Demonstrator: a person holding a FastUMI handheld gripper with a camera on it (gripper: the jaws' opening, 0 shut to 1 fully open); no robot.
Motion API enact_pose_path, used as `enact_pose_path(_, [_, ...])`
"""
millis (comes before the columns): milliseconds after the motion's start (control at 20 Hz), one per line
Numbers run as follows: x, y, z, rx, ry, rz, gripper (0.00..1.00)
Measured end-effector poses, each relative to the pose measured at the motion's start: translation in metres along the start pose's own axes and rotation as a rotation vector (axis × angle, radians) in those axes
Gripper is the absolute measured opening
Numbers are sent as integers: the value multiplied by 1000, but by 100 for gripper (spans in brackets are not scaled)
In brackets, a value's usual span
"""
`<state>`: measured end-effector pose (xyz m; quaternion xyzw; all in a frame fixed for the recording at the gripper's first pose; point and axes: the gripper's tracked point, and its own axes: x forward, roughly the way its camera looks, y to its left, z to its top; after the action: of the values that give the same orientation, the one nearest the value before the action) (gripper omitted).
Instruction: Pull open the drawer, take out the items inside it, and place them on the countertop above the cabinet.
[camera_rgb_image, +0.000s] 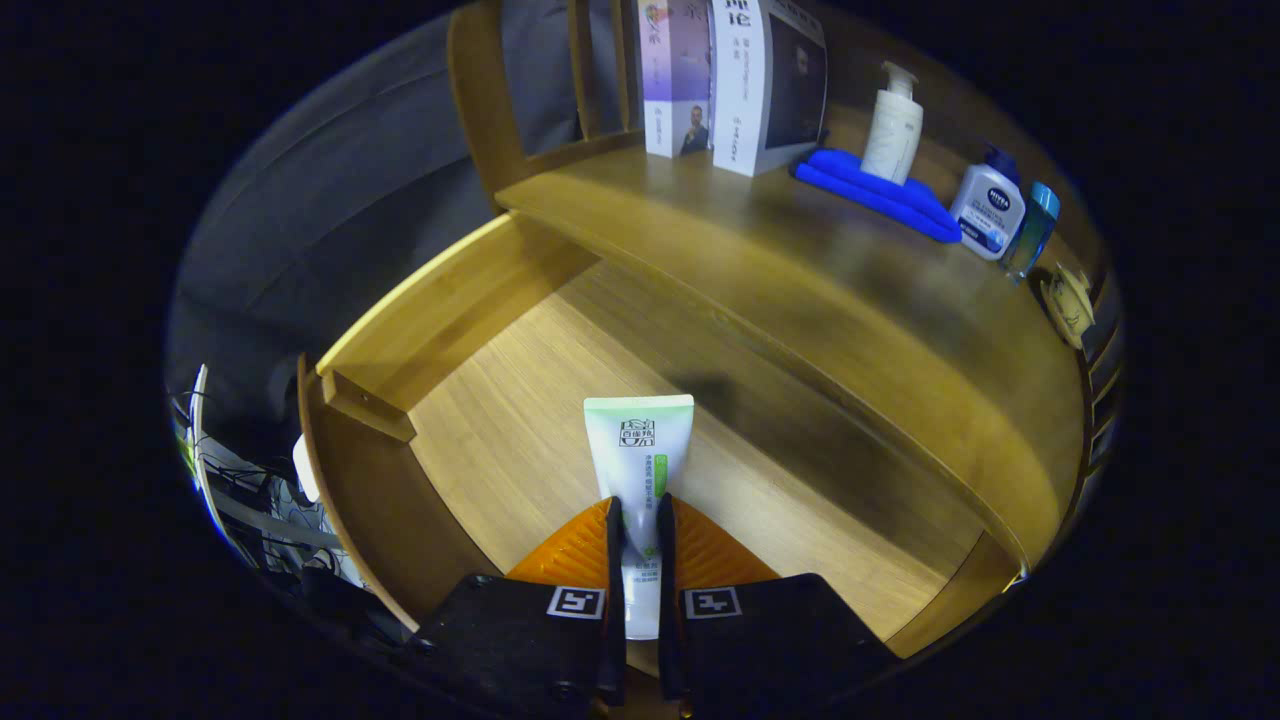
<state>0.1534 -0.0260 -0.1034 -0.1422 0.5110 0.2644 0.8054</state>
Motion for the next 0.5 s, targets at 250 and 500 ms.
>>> enact_pose_path(250, [-27, 5, 27, 12, -112, 14, 15])
enact_pose_path(500, [-52, -6, 62, 82, -251, -6, 15])
